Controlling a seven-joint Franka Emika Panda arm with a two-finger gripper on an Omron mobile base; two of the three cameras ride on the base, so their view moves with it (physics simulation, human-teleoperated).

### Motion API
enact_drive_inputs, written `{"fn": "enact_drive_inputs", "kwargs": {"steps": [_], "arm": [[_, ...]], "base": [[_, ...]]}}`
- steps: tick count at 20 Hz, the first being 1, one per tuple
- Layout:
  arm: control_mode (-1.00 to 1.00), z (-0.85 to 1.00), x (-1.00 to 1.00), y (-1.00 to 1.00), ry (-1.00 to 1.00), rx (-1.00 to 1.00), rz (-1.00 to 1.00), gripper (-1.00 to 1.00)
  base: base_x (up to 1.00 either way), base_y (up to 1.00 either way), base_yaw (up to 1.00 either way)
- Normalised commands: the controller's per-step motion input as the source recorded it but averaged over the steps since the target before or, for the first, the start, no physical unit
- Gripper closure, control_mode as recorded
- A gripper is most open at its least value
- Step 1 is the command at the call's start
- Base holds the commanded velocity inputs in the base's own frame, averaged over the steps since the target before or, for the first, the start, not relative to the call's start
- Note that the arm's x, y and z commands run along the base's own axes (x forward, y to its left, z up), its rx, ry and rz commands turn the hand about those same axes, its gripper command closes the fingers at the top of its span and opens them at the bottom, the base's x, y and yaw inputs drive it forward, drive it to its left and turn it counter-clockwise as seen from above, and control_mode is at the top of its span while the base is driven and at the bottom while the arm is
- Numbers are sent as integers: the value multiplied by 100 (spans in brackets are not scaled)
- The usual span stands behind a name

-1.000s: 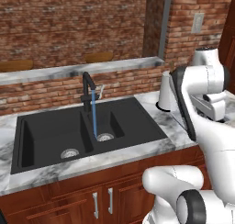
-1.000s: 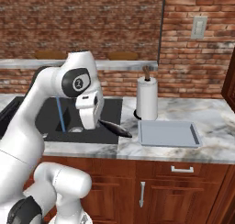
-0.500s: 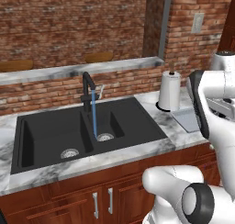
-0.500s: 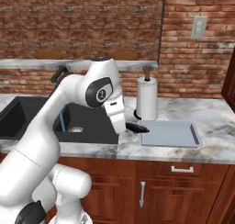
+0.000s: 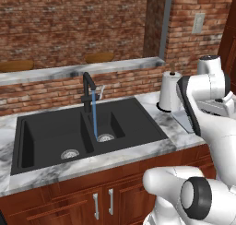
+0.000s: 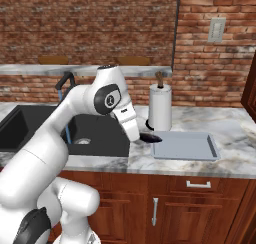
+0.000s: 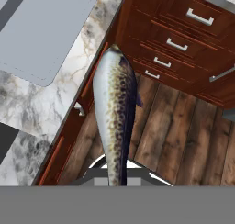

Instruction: Take the fish out of the fridge, briefly rinse it in the sink, and place it on the tray next to the sink.

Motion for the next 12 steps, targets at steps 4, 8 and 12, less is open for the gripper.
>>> {"fn": "enact_drive_inputs", "kwargs": {"steps": [4,8,12], "arm": [[-100,-8,74,-46,7,0,0,100],[-100,-24,43,-75,0,0,2,100],[-100,-18,21,-74,-1,0,4,100]], "base": [[0,0,0],[0,0,0],[0,0,0]]}}
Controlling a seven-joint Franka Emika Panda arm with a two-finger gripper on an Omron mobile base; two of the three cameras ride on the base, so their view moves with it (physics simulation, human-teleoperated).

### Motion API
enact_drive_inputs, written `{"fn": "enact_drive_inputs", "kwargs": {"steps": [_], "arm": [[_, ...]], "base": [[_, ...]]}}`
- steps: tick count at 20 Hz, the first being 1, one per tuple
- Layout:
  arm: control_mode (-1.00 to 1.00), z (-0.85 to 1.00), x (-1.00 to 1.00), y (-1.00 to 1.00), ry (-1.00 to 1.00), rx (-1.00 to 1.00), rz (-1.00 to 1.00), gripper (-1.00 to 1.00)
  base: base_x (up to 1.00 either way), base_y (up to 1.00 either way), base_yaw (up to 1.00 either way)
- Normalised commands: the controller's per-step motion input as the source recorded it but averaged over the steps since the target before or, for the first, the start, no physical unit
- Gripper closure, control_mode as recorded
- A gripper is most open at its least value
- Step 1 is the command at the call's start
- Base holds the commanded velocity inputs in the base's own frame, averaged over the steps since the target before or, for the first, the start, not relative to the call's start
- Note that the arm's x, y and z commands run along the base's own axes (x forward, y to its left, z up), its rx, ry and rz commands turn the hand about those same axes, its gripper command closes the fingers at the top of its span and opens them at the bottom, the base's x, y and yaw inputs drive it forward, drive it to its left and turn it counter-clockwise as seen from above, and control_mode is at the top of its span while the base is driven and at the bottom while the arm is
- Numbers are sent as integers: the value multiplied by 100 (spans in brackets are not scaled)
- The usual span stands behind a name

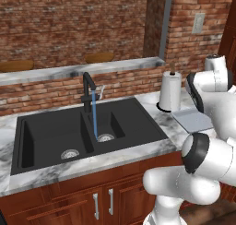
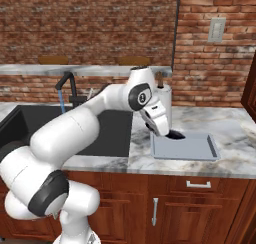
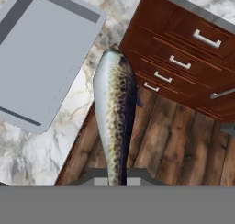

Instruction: Take the fish out of the fridge, briefly rinse it in the sink, and place it on the tray next to the sink.

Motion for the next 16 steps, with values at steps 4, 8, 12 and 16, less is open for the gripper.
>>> {"fn": "enact_drive_inputs", "kwargs": {"steps": [4,8,12,16], "arm": [[-100,-41,24,-49,0,6,5,100],[-100,-29,23,-37,-2,9,1,100],[-100,-25,24,-6,-14,3,0,100],[-100,-9,26,0,-21,0,0,100]], "base": [[0,0,0],[0,0,0],[0,0,0],[0,0,0]]}}
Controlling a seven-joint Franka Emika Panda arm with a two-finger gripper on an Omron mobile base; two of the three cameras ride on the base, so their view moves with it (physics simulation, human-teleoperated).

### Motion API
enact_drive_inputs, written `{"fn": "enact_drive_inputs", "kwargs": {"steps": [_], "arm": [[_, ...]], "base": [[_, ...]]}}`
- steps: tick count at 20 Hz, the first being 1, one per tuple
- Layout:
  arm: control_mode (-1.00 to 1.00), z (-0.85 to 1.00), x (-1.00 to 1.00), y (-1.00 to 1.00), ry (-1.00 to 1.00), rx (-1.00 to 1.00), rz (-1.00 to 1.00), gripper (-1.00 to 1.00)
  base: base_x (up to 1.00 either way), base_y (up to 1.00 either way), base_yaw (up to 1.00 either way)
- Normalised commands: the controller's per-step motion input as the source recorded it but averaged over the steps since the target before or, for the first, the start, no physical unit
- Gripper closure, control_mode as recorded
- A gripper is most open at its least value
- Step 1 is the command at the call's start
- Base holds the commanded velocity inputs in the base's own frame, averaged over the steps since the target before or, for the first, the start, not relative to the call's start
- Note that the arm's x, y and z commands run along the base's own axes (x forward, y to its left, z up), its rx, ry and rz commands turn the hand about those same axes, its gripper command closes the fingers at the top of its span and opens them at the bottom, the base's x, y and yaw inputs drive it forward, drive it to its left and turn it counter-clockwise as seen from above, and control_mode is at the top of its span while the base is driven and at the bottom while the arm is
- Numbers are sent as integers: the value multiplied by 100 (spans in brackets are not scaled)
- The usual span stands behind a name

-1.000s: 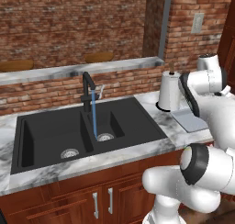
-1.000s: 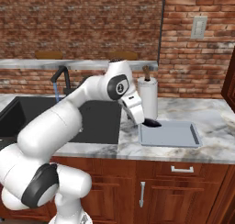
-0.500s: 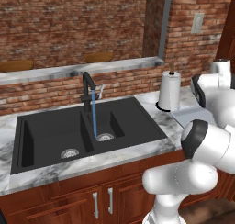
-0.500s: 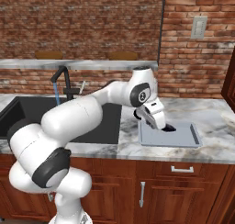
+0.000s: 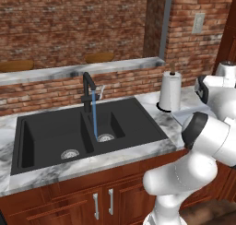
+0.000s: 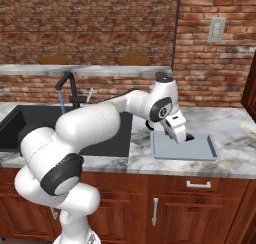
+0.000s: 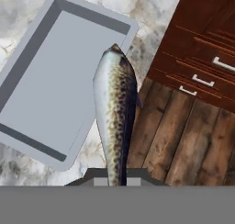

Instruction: Take the fish out of the fridge, briefly rinse it in the sink, and place it on the tray next to the sink.

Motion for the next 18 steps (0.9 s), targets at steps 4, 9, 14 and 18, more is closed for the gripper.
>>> {"fn": "enact_drive_inputs", "kwargs": {"steps": [4,9,14,18], "arm": [[-100,-15,36,0,-1,0,0,100],[-100,-34,34,0,-1,0,0,100],[-100,-10,41,0,0,0,-2,100],[-100,-12,33,0,0,0,-3,100]], "base": [[0,0,0],[0,0,0],[0,0,0],[0,0,0]]}}
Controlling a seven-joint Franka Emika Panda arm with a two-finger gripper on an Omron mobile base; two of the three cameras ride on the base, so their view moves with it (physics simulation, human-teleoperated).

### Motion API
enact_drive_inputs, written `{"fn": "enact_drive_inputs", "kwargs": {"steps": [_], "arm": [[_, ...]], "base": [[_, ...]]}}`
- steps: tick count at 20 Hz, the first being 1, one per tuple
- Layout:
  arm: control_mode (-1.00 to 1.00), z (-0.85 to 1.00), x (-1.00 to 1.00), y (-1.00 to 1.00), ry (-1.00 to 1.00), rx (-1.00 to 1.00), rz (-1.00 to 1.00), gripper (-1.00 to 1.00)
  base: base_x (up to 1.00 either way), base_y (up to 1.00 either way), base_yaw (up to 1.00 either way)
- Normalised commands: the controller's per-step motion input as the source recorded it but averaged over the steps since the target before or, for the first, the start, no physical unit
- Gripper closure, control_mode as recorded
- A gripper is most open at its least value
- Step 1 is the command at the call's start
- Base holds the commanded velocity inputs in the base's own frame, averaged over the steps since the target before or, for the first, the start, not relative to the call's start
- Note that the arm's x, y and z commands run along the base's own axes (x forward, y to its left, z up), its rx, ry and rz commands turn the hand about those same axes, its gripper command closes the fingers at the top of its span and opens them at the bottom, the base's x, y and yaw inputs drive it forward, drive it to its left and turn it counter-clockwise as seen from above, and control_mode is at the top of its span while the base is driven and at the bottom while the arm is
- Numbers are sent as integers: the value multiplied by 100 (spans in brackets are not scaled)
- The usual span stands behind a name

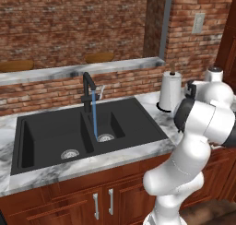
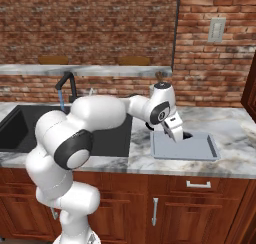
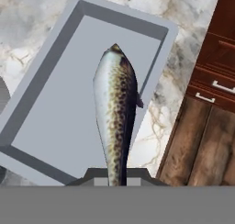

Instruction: Take the fish out of the fridge, briefly rinse it in the sink, and place it on the tray next to the sink.

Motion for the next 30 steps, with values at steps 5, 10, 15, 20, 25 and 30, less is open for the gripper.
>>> {"fn": "enact_drive_inputs", "kwargs": {"steps": [5,10,15,20,25,30], "arm": [[-100,-28,6,0,0,0,-5,100],[-100,-38,0,0,0,0,-6,100],[-100,-22,10,0,0,0,-6,100],[-100,-10,10,-8,0,0,-9,100],[-100,-7,14,-3,-1,0,-10,100],[-100,-3,22,0,0,0,-10,100]], "base": [[0,0,0],[0,0,0],[0,0,0],[0,0,0],[0,0,0],[0,0,0]]}}
